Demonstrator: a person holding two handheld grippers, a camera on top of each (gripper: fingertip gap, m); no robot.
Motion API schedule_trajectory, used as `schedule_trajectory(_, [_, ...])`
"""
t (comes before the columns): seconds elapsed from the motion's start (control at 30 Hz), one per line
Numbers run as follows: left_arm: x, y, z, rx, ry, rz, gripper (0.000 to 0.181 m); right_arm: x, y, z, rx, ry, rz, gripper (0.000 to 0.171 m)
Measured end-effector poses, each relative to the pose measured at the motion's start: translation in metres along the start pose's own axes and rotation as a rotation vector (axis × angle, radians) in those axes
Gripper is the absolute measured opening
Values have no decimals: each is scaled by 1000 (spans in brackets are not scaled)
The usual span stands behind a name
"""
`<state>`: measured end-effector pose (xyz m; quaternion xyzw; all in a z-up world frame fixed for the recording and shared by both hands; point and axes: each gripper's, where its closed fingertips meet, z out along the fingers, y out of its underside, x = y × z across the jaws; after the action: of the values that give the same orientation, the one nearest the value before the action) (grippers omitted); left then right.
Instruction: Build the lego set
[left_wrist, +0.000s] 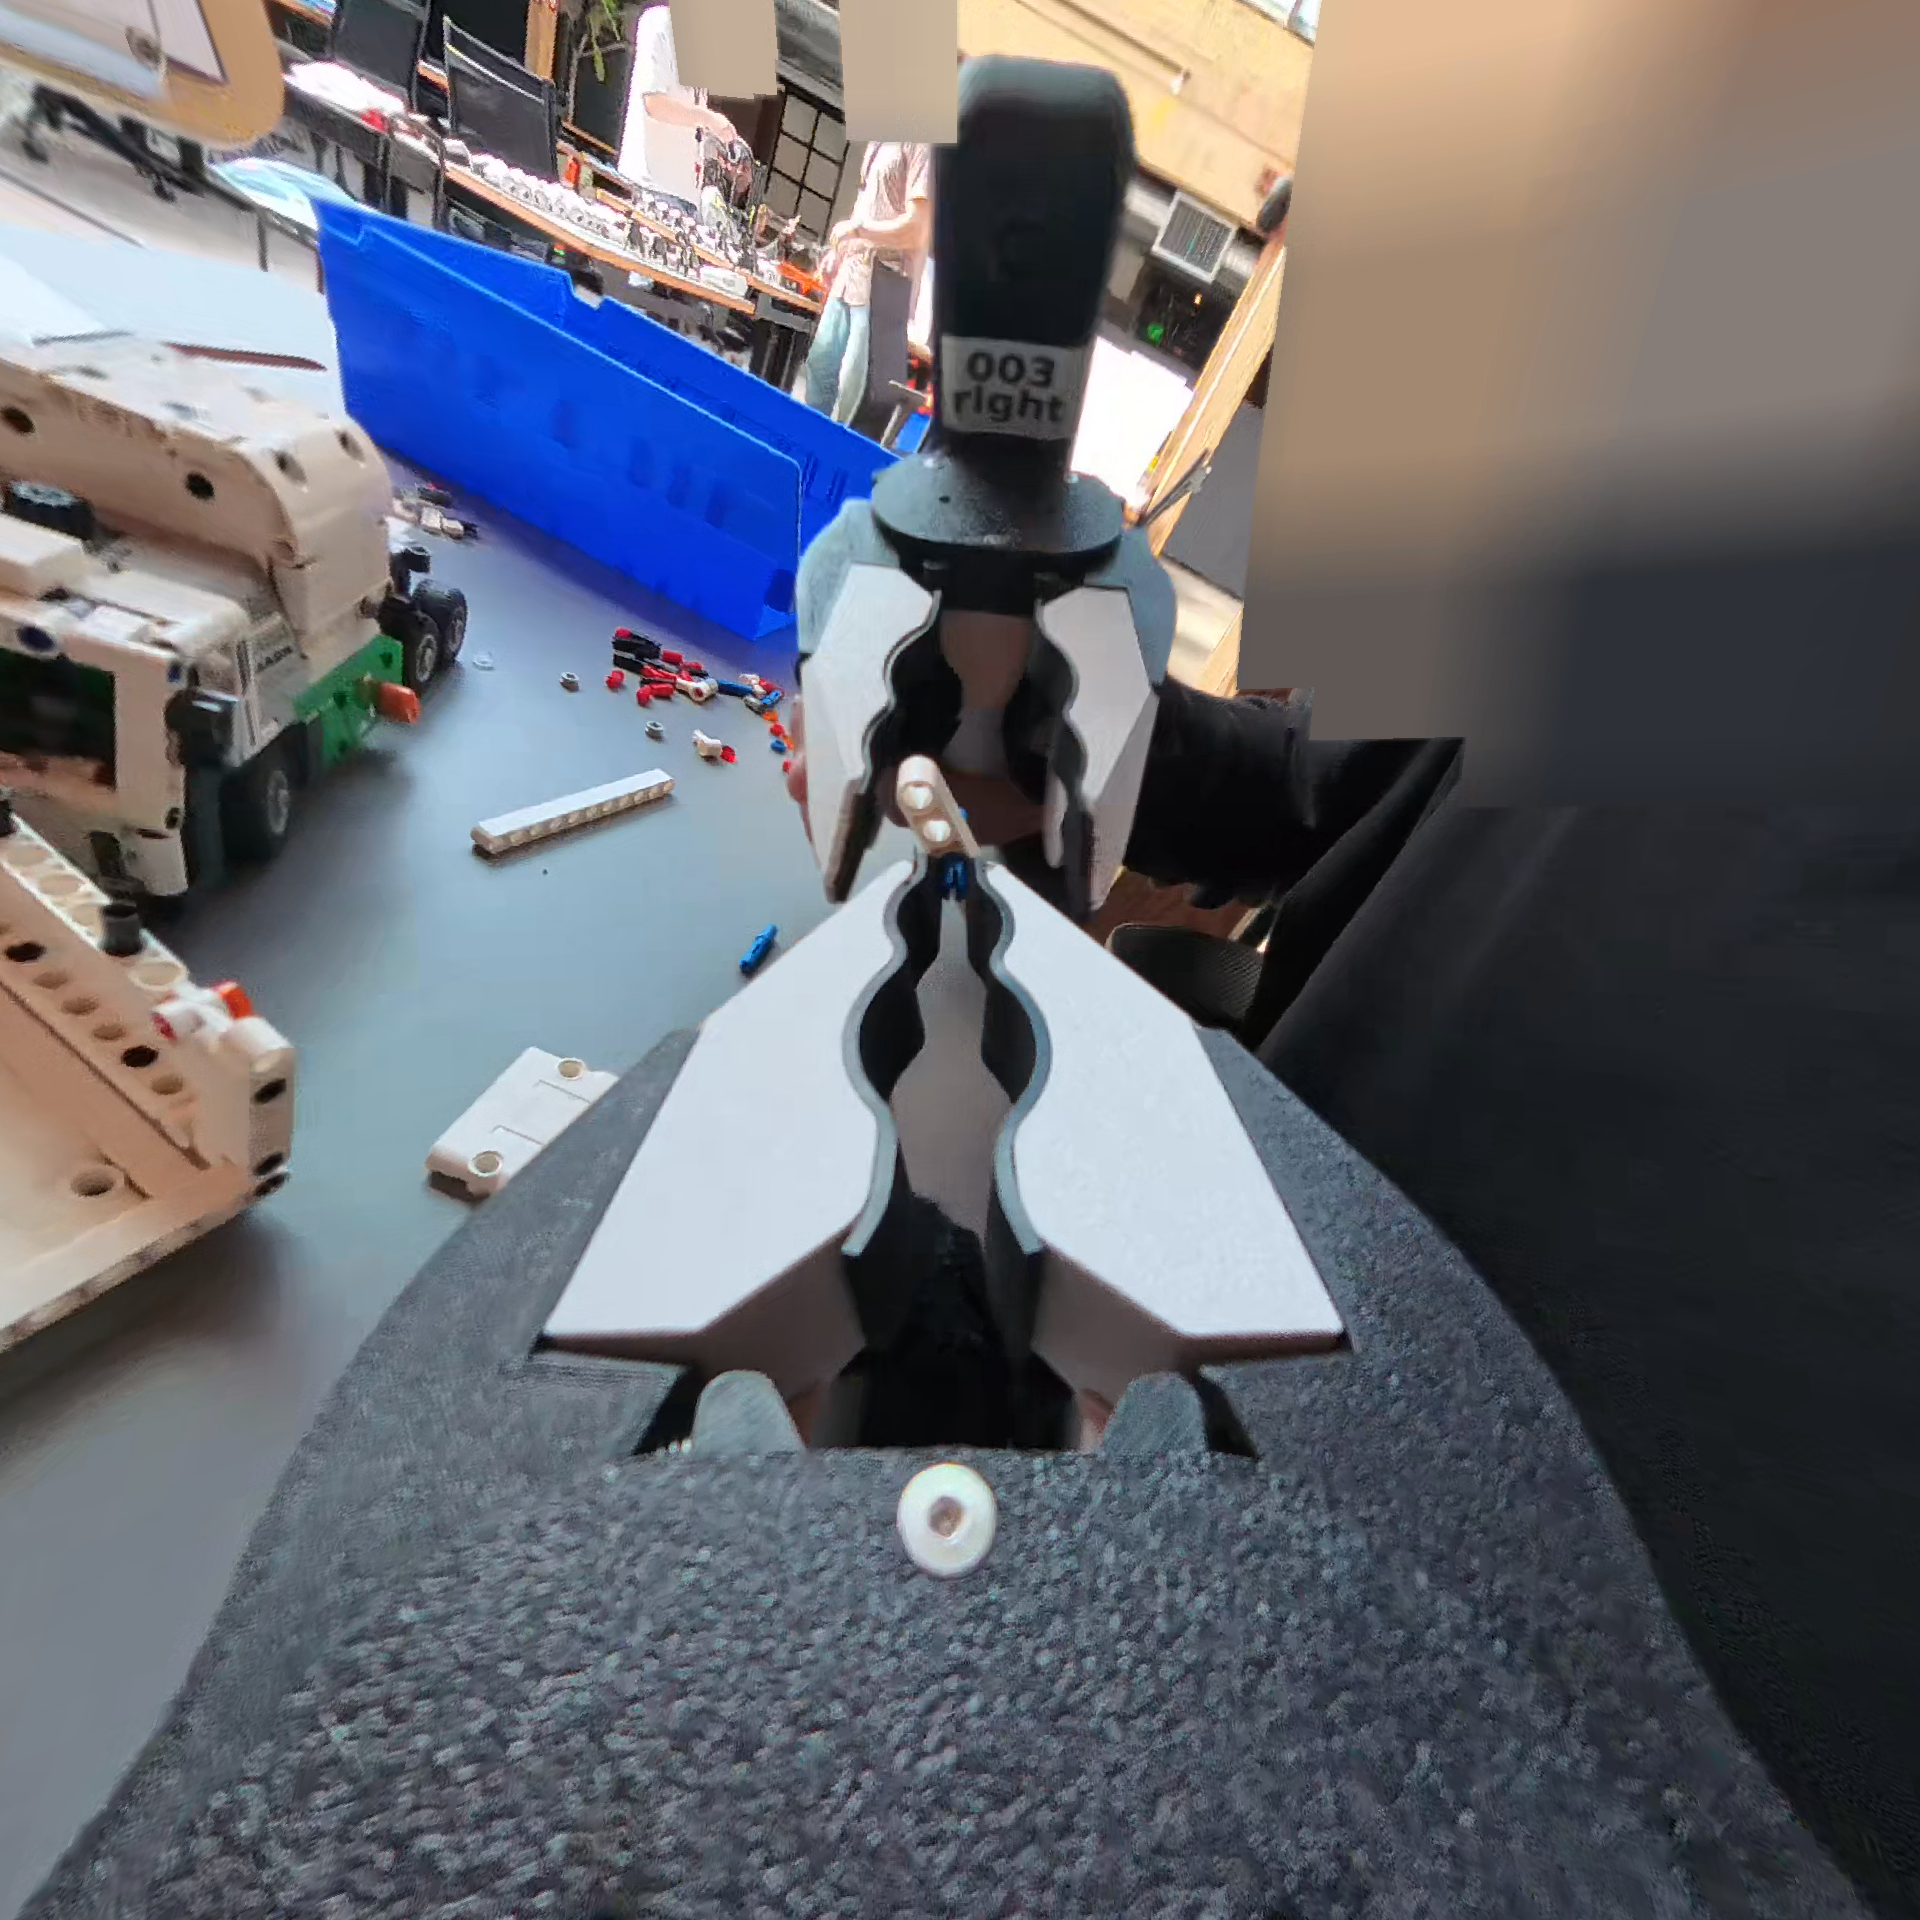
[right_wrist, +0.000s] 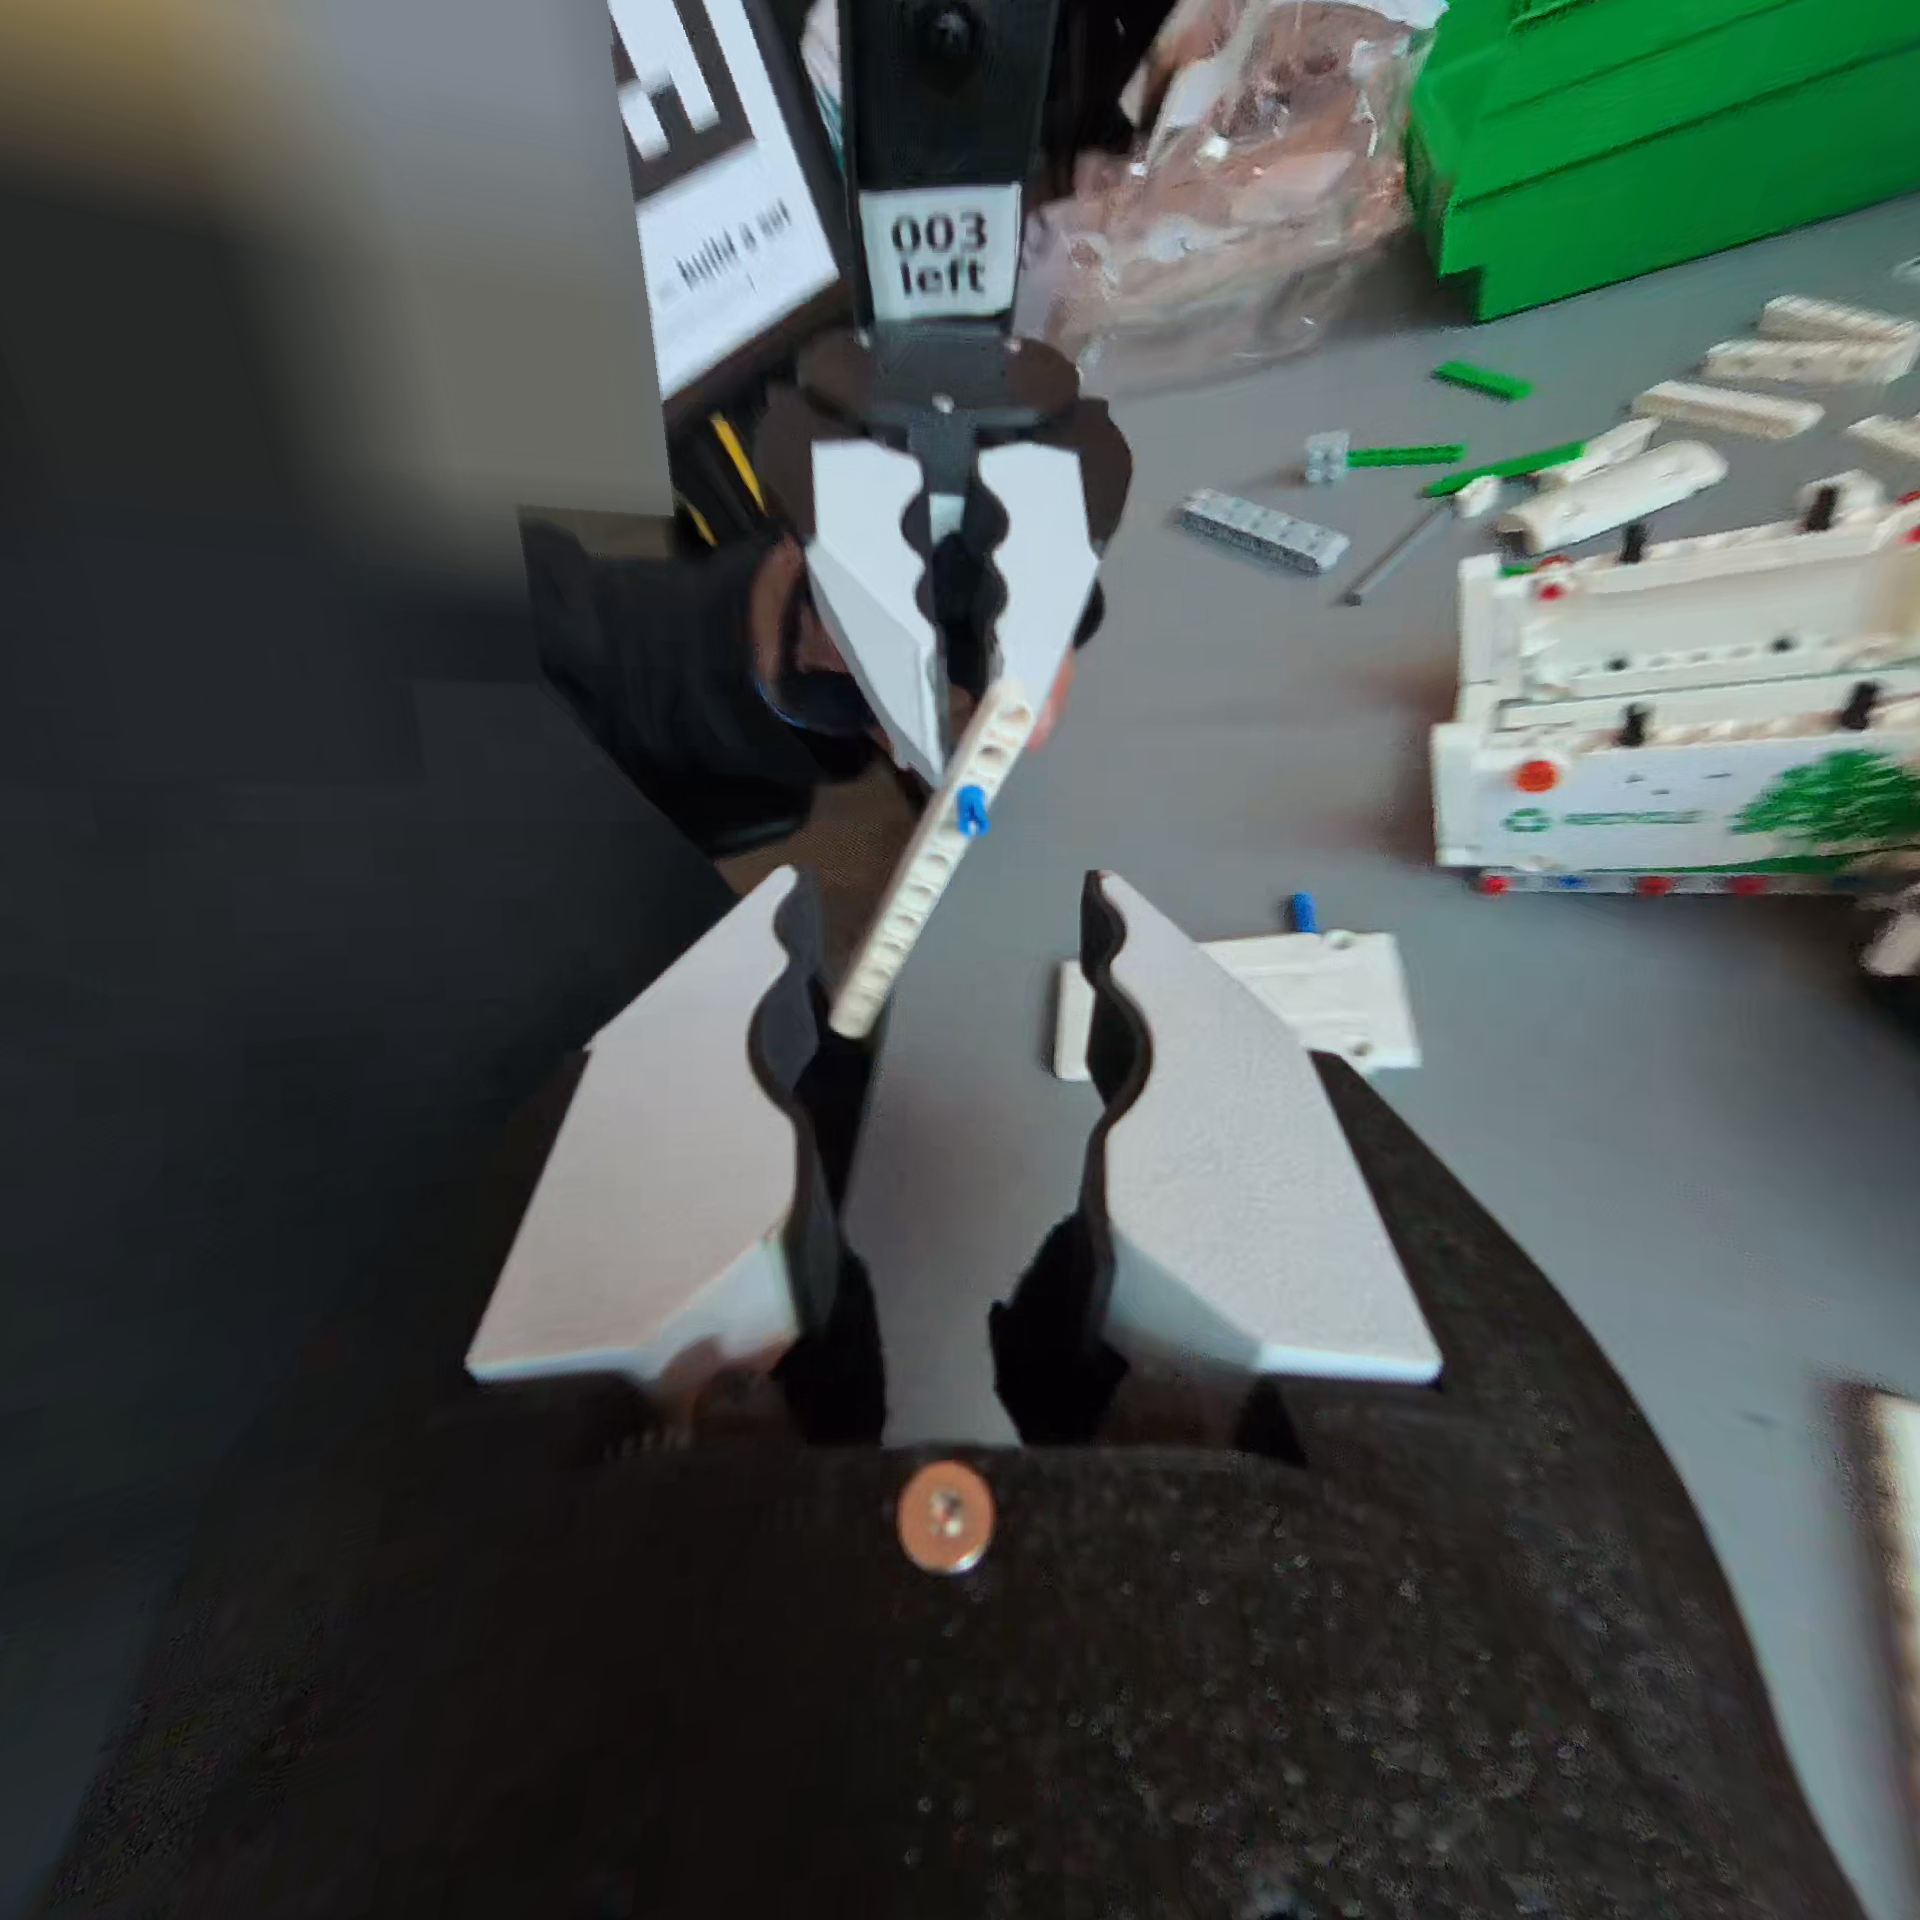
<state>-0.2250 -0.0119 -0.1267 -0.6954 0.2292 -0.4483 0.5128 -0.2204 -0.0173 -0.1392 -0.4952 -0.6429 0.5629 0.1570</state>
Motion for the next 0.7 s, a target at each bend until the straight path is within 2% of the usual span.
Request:
schedule_trajectory(0.1, [5,8,5,-60,-31,122,2,-14,-10,7,115,-98,143,32])
schedule_trajectory(0.13, [7,9,6,-68,-32,144,2,-10,-9,9,133,-67,126,22])
schedule_trajectory(0.27, [8,10,1,-86,-46,201,2,-9,-7,11,173,-51,81,7])
schedule_trajectory(0.47, [16,19,-4,-141,-34,275,2,-15,1,16,161,-46,18,5])
schedule_trajectory(0.7, [14,14,-11,-108,-62,297,2,-14,-6,9,268,-55,55,5])
